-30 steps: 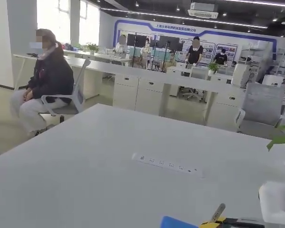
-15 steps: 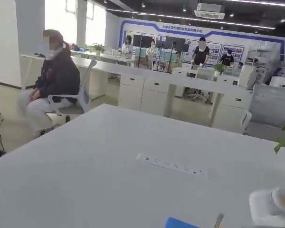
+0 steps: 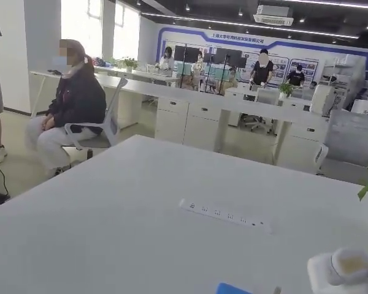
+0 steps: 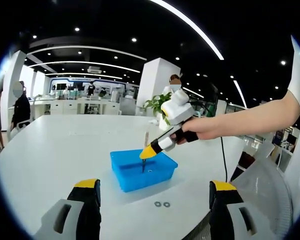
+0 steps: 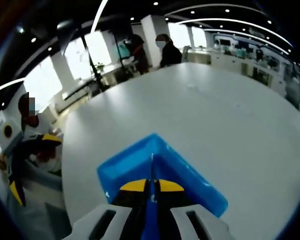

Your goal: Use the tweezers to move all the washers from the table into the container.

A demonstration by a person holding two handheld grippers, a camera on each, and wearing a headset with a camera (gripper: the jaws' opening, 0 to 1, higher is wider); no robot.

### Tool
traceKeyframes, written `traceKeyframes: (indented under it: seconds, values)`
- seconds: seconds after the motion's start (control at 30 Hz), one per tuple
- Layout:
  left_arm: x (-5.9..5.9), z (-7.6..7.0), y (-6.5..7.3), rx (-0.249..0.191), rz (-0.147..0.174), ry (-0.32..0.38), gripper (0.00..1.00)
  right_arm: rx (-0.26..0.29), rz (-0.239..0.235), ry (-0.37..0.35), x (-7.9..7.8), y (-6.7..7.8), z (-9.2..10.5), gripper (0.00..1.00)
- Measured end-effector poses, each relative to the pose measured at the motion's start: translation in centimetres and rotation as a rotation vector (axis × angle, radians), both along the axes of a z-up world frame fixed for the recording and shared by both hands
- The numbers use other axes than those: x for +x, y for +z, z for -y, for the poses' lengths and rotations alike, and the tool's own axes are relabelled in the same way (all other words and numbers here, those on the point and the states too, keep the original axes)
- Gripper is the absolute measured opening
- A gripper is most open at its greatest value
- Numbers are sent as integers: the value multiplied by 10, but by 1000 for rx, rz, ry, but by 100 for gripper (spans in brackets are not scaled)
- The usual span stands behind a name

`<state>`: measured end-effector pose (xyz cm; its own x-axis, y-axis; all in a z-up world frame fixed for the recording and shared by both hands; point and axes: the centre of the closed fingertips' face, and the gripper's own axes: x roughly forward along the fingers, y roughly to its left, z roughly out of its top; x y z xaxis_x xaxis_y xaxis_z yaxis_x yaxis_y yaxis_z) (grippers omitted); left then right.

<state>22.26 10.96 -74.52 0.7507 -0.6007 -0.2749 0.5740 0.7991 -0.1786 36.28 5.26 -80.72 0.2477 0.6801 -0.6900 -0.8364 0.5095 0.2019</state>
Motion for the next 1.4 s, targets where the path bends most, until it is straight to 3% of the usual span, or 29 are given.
traceKeyframes:
  seconds: [0.2,0.43,0.77,1.1,1.4]
  values:
    - [0,2,3,-27,4,-5,93,-15,22,17,-3,-1,1,4]
    - [0,2,1,-17,-2,-10,93,-28,46,34,-3,0,3,4]
    - [0,2,1,-12,-3,-7,92,6,98,38,-4,21,5,4]
    - [-1,2,0,-7,-7,-12,92,80,146,48,-27,54,1,4]
    - [-2,3,-2,-1,-12,-17,92,134,142,48,-49,65,0,4]
